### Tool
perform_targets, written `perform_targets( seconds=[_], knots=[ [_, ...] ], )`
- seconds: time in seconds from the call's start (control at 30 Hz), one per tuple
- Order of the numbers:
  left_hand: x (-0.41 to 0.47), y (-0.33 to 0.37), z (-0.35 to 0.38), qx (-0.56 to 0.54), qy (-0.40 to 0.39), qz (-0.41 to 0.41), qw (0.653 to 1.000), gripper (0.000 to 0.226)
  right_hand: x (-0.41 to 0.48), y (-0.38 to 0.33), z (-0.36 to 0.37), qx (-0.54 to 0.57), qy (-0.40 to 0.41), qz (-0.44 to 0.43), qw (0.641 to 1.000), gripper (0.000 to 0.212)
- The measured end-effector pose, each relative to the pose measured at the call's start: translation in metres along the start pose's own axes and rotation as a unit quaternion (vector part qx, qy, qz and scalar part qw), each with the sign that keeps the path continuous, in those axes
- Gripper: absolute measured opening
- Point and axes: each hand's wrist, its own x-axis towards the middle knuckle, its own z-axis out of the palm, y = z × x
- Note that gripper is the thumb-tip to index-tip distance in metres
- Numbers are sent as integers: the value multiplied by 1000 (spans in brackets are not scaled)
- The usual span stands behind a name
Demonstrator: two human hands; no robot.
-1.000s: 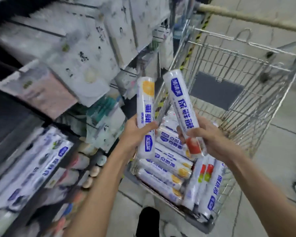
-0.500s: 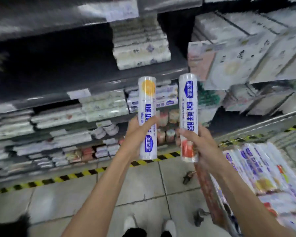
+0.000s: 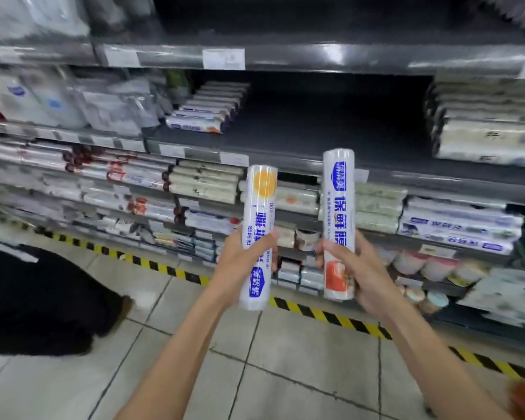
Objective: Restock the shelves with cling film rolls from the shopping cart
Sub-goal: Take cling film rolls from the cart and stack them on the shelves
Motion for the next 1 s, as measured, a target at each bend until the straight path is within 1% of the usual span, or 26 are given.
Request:
perform_targets(
  seconds=[0.07, 0.13, 0.2, 0.27, 0.37, 0.4, 0.43, 0.5, 0.53, 0.6, 0.73, 0.77, 0.87, 0.93, 1.0],
  knots=[
    [12, -5, -42, 18, 8, 4, 1000, 20, 19, 9, 38, 14, -6, 9, 1000, 93],
    [24, -9, -79, 22, 23, -6, 999, 22, 38, 15, 73, 23, -15, 20, 999, 87],
    [38, -12, -110, 17, 28, -16, 999, 27, 58, 18, 102, 16, -18, 29, 999, 73],
    [57, -13, -137, 14, 27, -16, 999, 27, 80, 20, 126, 3, -21, 29, 999, 59],
    [92, -9, -170, 20, 38, -16, 999, 27, 119, 26, 149, -19, -23, 27, 999, 48],
    [105, -7, -181, 27, 38, -13, 999, 25, 132, 26, 156, -27, -22, 27, 999, 50],
    [117, -4, -190, 37, 35, -8, 999, 23, 146, 28, 162, -35, -23, 22, 999, 59],
    [143, 6, -210, 59, 27, 4, 998, 20, 172, 26, 174, -43, -26, 16, 999, 85],
    [154, 12, -219, 68, 24, 8, 997, 19, 184, 25, 180, -47, -23, 13, 999, 92],
    [174, 29, -236, 69, 13, 25, 997, 18, 205, 15, 194, -44, -21, -2, 999, 97],
    [211, 72, -264, 73, -5, 63, 995, 18, 239, -19, 222, -52, -29, -41, 997, 93],
    [219, 84, -270, 74, -11, 71, 995, 20, 246, -28, 229, -49, -36, -51, 997, 89],
    [248, 122, -288, 89, -36, 101, 990, 33, 268, -56, 250, -45, -29, -91, 994, 66],
    [268, 153, -300, 91, -58, 146, 983, 41, 283, -77, 264, -54, -9, -128, 990, 60],
    [290, 192, -309, 96, -67, 205, 972, 48, 298, -99, 276, -48, 13, -155, 987, 58]
  ],
)
